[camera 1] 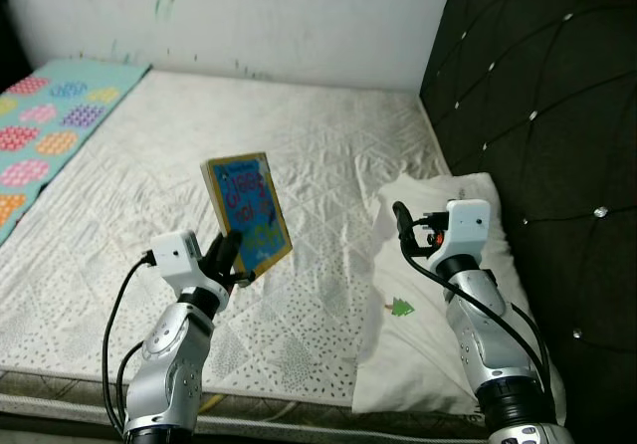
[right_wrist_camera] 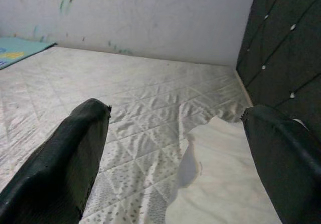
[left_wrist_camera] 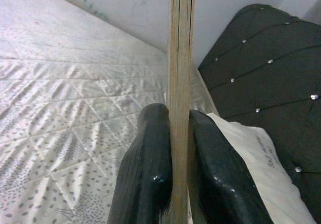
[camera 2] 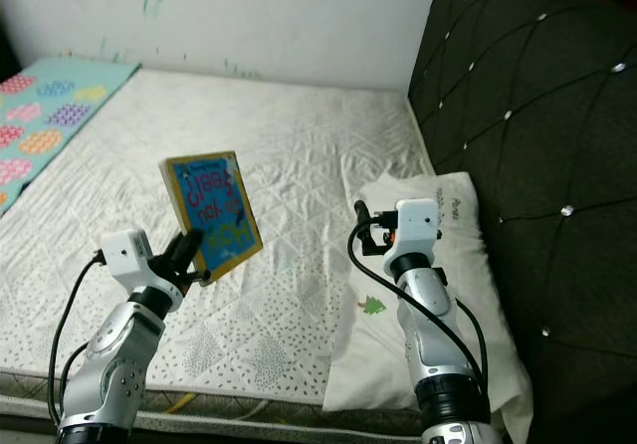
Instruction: Clean up the room
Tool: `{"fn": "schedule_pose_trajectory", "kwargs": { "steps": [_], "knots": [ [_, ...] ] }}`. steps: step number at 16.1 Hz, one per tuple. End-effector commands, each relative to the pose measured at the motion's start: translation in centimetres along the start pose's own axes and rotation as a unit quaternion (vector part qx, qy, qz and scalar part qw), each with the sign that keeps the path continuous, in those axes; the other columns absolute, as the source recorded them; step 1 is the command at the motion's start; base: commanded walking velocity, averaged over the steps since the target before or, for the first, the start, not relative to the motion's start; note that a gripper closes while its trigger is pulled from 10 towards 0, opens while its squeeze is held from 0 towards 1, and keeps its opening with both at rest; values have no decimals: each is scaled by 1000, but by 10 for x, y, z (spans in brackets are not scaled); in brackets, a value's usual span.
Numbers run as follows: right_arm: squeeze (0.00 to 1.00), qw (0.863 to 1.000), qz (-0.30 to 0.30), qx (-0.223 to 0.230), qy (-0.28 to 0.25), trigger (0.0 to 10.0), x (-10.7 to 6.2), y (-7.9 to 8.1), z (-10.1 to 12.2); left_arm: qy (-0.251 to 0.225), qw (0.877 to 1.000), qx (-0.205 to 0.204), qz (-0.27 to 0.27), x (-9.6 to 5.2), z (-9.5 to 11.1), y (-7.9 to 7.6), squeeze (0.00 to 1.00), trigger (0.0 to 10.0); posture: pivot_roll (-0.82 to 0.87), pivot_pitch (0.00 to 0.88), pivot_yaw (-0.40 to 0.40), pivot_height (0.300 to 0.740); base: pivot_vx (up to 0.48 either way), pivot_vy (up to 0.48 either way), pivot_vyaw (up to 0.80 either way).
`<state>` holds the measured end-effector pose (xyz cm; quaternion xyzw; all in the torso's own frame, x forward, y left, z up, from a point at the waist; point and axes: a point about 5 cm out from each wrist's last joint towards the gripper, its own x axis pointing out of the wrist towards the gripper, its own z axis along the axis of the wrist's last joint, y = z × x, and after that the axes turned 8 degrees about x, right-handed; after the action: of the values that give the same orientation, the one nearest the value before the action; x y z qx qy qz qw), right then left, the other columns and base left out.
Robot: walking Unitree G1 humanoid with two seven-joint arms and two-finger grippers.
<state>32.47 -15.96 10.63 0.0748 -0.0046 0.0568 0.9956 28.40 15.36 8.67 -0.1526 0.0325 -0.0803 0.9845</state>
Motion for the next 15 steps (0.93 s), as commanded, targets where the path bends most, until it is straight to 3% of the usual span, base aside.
{"fn": "schedule_pose_trajectory", "kwargs": {
  "steps": [1,9,15],
  "knots": [
    [0,1000,6,1,-7,10000,1,1,7,-19,1000,0,-1,0,10,-2,0,10000,-78,34,-44,740,0,0,0],
    [0,999,41,15,28,10000,-21,8,-5,-18,1000,-2,16,-17,13,1,0,10000,-77,127,-53,740,0,0,0],
    [0,998,53,16,40,10000,-26,11,-5,-8,1000,-2,22,-20,13,1,0,10000,-80,150,-59,665,0,0,0]
  ]
}}
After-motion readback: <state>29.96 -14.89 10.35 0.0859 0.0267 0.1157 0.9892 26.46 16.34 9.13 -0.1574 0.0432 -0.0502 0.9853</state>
